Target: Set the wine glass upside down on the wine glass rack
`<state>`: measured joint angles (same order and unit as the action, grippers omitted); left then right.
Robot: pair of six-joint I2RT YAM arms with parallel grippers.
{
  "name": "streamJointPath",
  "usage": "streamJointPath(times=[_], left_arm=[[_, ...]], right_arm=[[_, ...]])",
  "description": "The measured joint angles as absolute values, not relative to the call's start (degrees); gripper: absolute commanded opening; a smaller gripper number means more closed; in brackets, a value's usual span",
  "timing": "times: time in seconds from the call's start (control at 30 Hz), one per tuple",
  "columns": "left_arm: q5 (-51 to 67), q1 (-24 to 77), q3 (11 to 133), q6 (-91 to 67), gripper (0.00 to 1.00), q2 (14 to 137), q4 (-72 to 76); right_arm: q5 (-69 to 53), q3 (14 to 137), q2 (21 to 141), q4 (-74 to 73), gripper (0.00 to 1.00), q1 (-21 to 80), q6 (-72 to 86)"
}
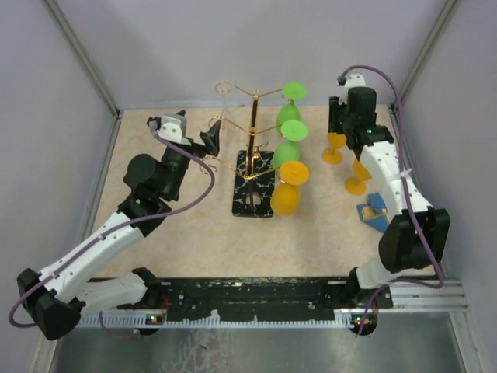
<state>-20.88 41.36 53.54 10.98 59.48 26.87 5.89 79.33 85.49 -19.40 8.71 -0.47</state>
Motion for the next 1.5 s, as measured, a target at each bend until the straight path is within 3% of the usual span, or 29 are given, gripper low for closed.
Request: streamJointPath(times=[0.57, 0.93, 1.2, 1.5], left_arm=[[-20.2, 41.4, 61.8, 4.2, 0.99, 58.8, 12.2], [-20.1, 41.4, 64.2, 3.7, 0.99, 60.9, 10.2], [-21.0, 41.4, 67.0, 0.3, 0.99, 62.9, 8.1], [-19.9, 36.9, 81.5, -19.7, 0.99, 70.6, -3.1]], right_arm=[[-0.4, 82.6, 97.4, -21.0, 0.42, 5.5, -1.4], [0.3, 83.2, 99.5, -20.7, 0.00, 5.5, -2.5], [2.5, 83.7, 99.5, -21.0, 0.00, 5.5, -3.0], [9.0, 84.1, 89.6, -16.6, 0.00, 5.9, -5.9]])
